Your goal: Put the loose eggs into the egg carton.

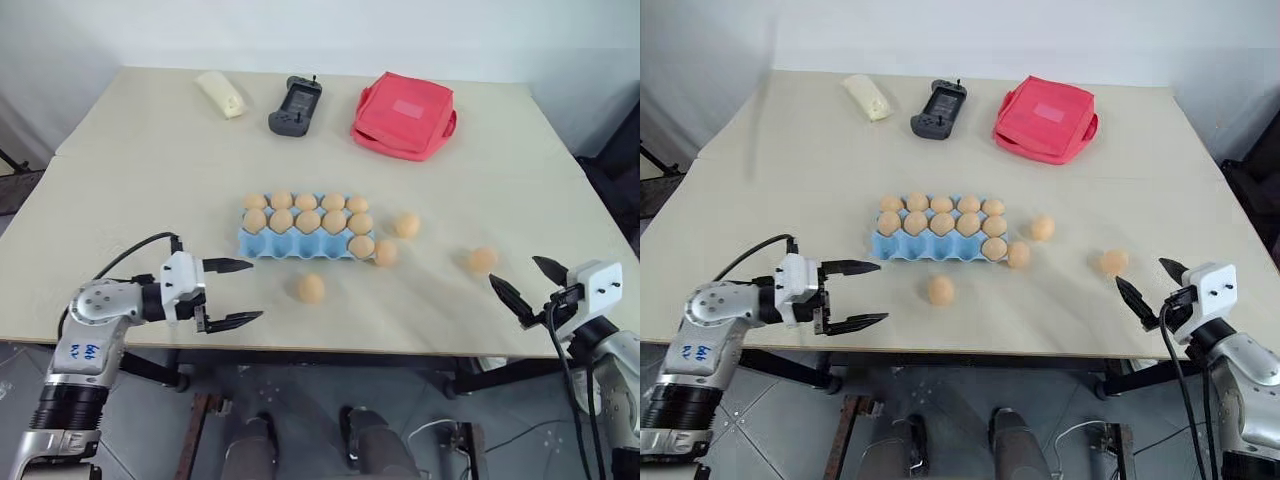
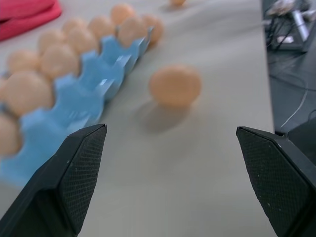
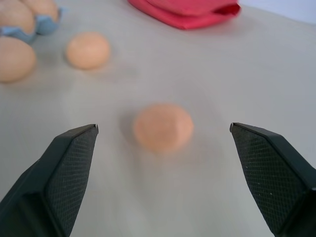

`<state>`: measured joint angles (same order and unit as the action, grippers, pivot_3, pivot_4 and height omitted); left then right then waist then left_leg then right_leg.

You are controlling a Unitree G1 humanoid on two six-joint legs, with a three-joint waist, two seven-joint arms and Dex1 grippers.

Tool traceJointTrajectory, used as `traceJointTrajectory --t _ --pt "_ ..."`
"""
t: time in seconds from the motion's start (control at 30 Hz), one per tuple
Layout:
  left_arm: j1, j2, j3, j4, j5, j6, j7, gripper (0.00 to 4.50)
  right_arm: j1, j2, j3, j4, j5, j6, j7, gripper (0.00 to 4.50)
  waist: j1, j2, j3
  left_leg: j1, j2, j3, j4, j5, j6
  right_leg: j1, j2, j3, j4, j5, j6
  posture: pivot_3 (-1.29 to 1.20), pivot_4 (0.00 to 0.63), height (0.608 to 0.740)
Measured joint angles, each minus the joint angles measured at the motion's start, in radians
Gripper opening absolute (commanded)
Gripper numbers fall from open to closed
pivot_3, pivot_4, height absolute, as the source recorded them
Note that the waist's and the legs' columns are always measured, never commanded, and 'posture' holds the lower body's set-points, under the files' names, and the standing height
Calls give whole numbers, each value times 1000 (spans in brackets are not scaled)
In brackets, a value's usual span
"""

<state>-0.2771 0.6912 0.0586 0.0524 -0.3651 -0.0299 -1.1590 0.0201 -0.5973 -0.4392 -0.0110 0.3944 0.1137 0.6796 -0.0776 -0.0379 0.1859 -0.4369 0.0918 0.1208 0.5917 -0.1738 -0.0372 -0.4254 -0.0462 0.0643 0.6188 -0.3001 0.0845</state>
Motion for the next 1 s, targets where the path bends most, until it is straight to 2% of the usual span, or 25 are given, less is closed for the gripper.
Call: traceJointTrajectory --t 0.1,0.2,0.37,0.5,0.6,0.7,0.77,1.0 --pt "-24 -7 -4 1 0 5 0 4481 -54 -1 17 23 -14 10 -17 4500 -15 0 0 1 0 -1 1 1 1 0 2 2 0 2 0 0 150 740" --pt "-41 -13 -7 3 -1 8 -1 4481 -141 -14 89 67 -39 48 -12 4500 -27 0 0 4 0 0 1 1 2 3 2 2 0 3 0 0 150 740" --pt "-68 -28 -13 4 -4 24 0 4481 -320 -21 170 275 -81 79 7 4500 -34 0 0 13 -1 -1 1 1 2 14 2 1 -4 3 0 0 150 740" --pt "-69 -40 -14 2 -5 35 4 4481 -415 -21 215 441 -131 48 16 4500 -33 1 0 13 -3 0 -1 0 4 14 2 1 -6 3 0 0 150 740" --pt "-65 -43 -14 1 -5 41 9 4500 -448 -15 239 535 -151 -4 52 3875 -32 1 0 13 -3 0 -2 -1 5 14 2 1 -6 2 0 0 150 740" --pt "-60 -43 -13 1 -5 42 14 4500 -463 8 252 547 -149 -66 104 2832 -32 1 1 13 -3 0 -2 -1 5 14 2 1 -6 2 1 0 150 740" --pt "-58 -43 -10 0 -5 43 21 4500 -471 18 263 517 -147 -82 118 2354 -34 1 1 13 -3 1 -2 -1 5 14 3 2 -6 2 2 0 150 740" --pt "-11 -32 44 13 -5 51 55 4500 -479 71 340 214 -99 53 138 2302 -34 1 1 14 -1 0 -2 -1 4 13 0 1 -3 2 1 0 150 740"
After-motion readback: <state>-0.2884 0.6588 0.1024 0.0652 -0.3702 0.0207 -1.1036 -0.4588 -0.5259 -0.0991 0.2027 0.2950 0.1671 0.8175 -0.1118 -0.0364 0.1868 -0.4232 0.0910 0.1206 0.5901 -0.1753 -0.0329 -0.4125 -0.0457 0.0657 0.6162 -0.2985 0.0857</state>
